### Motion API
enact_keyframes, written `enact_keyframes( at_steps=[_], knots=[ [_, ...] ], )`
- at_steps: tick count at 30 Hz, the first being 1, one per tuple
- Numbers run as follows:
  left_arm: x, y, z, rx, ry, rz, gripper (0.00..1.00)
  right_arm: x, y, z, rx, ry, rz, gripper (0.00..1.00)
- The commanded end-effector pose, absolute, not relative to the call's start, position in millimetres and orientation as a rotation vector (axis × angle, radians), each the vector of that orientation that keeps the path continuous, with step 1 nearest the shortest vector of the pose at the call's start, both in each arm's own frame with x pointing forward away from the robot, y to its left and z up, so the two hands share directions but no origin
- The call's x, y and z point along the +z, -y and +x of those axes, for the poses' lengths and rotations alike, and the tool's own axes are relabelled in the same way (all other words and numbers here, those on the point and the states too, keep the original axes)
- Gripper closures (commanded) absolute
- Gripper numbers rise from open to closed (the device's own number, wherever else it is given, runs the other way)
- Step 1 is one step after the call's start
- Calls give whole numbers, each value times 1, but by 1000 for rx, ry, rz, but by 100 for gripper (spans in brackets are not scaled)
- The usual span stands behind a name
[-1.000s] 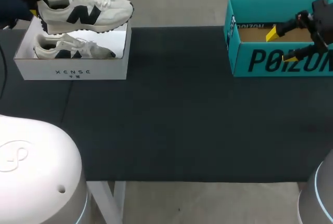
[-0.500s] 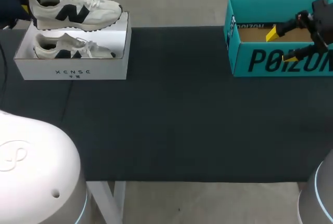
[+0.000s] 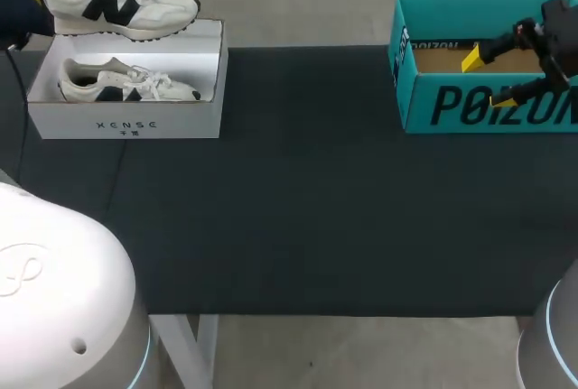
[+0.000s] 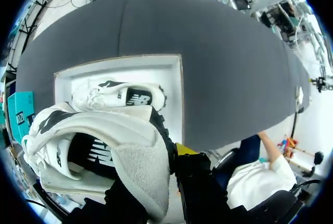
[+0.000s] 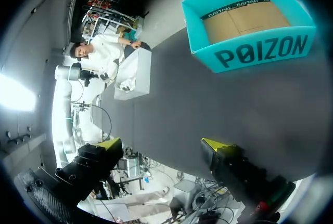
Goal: Take the shoe out of the shoebox, open the shoe tongue, remove and reinsert the insole, then place the shoe into the shoebox
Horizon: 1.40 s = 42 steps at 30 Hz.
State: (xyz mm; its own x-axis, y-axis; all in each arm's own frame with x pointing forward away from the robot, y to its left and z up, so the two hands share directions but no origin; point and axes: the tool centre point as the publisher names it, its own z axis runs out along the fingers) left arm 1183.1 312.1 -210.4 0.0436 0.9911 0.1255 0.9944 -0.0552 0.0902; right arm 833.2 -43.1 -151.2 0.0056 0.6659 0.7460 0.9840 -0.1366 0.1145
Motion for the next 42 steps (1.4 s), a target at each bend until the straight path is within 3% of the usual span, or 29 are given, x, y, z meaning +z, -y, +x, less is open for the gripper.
enact_keyframes(
  at_steps=[1,42],
  knots=[
    [-220,-317,1204,-203,2138,-2259,100,-151,43,834,-943,1692,-1847,0],
    [-311,-327,1278,-201,2124,-2286,100,-151,43,834,-943,1692,-1847,0]
  ],
)
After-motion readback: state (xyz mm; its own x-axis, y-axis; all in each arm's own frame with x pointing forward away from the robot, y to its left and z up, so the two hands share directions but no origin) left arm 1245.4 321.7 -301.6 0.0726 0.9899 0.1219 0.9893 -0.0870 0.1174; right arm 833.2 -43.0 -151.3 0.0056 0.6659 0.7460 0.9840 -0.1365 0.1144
